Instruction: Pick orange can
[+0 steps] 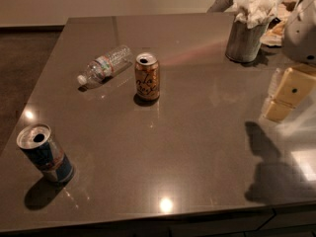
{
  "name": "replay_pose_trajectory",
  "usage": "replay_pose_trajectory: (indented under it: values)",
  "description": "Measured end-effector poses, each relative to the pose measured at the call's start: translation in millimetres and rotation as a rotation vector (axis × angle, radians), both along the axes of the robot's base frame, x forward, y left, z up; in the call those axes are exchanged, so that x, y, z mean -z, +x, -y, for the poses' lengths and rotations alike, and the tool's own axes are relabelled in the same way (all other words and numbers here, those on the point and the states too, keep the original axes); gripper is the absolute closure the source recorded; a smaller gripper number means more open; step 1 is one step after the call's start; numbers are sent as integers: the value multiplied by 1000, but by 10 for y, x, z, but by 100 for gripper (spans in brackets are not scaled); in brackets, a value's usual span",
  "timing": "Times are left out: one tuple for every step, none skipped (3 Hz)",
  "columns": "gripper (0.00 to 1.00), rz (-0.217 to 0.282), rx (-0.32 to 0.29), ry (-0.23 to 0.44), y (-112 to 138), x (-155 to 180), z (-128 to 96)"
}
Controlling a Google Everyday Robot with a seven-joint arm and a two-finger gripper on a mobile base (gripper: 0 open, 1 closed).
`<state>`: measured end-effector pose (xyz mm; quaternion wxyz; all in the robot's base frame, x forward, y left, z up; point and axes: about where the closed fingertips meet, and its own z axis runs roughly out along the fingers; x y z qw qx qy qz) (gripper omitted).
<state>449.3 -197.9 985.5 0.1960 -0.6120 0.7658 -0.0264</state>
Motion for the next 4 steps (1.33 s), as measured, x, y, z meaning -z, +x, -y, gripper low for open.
replay_pose_trajectory:
  values:
    - [0, 21, -69, 84, 229, 46, -334]
    - [0, 33, -116, 156, 478, 131, -667]
    - [0, 31, -132, 223, 770, 302, -954]
    - [0, 8, -111, 319, 1200, 527, -1211]
